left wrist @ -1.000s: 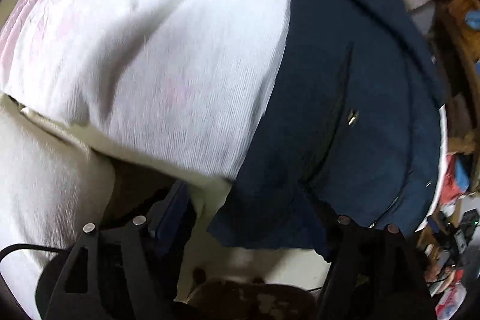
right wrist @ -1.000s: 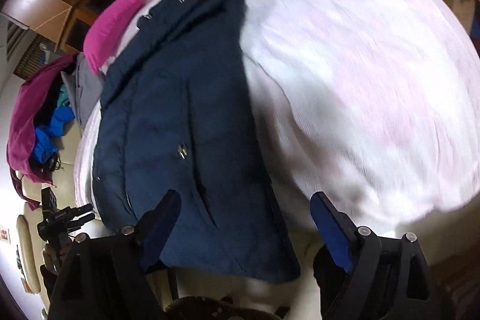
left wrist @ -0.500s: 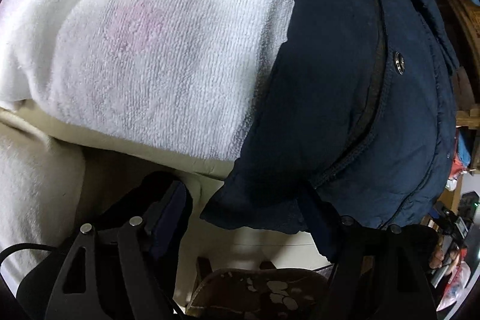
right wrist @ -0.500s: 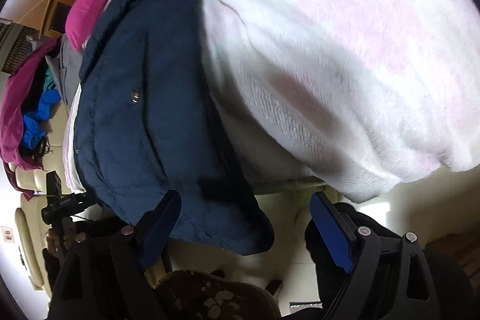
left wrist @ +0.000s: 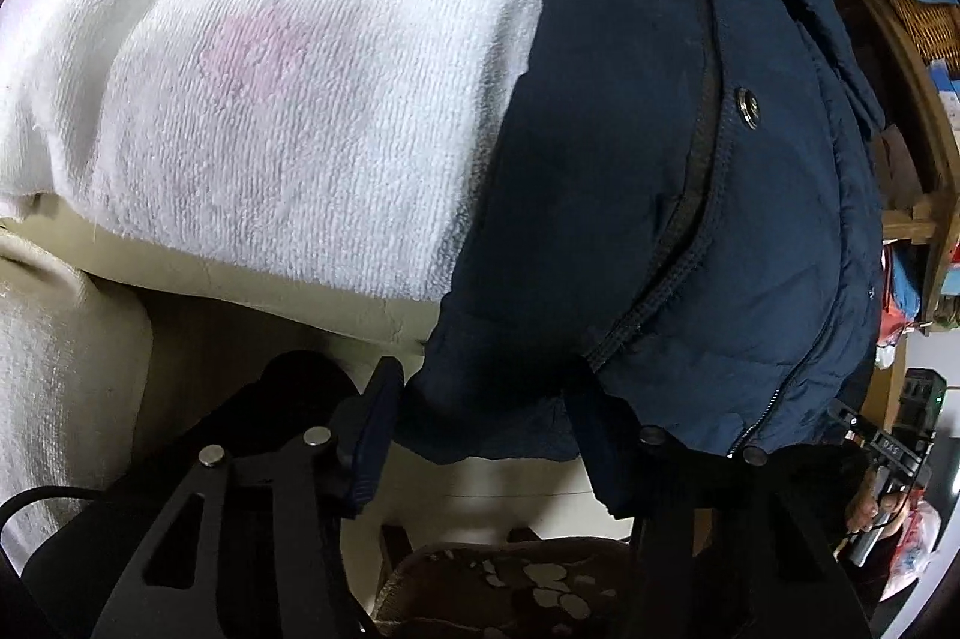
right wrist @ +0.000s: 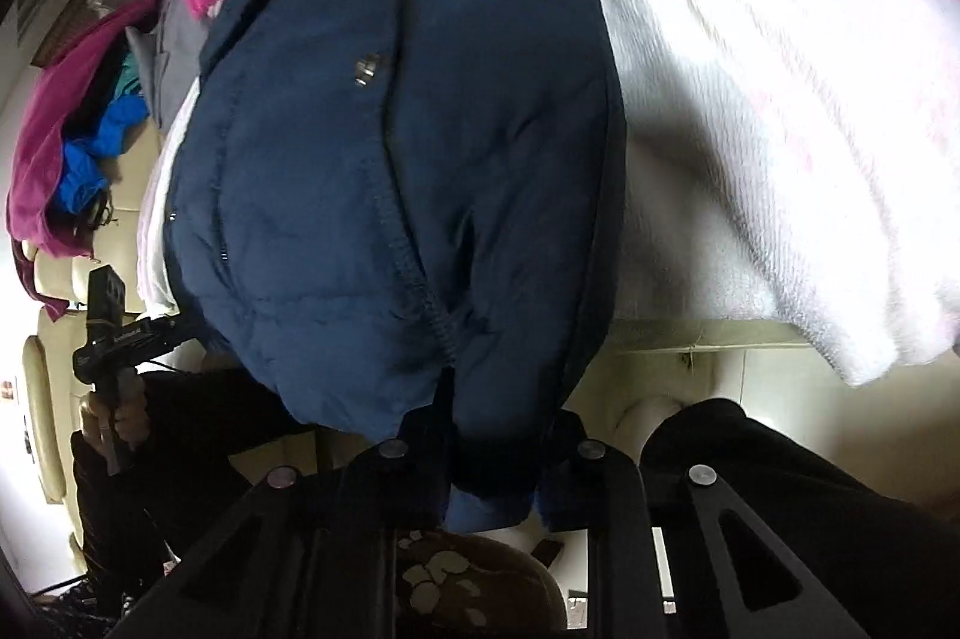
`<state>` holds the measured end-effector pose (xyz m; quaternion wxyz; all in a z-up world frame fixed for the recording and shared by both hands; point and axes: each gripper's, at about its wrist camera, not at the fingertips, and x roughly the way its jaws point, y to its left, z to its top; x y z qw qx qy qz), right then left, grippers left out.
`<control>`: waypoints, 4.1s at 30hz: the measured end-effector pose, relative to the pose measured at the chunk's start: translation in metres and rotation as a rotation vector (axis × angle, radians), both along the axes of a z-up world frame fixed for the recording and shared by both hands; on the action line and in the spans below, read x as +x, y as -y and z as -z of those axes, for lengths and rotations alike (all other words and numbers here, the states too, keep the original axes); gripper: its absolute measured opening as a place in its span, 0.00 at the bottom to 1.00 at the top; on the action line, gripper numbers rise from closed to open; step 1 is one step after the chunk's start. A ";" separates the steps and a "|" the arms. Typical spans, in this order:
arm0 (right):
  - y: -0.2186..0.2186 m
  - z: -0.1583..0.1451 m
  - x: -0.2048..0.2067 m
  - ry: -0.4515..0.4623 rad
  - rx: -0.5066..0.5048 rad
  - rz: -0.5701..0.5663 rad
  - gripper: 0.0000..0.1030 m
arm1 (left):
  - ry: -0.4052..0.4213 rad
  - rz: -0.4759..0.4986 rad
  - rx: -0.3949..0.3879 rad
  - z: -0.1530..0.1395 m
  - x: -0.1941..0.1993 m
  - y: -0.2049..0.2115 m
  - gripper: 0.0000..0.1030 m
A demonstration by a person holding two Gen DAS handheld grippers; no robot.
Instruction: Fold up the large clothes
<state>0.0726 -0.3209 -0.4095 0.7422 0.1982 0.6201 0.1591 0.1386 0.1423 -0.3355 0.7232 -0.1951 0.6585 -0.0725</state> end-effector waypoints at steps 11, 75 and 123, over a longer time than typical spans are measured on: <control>0.002 0.020 0.009 -0.021 0.000 0.061 0.52 | -0.010 -0.053 0.068 0.005 -0.004 -0.017 0.79; 0.102 -0.066 0.418 0.409 0.552 0.719 0.92 | 0.378 -0.238 -0.381 -0.093 0.430 0.002 0.33; 0.023 -0.046 0.269 0.425 0.261 0.737 0.38 | 0.560 -0.618 -0.204 -0.070 0.224 0.018 0.28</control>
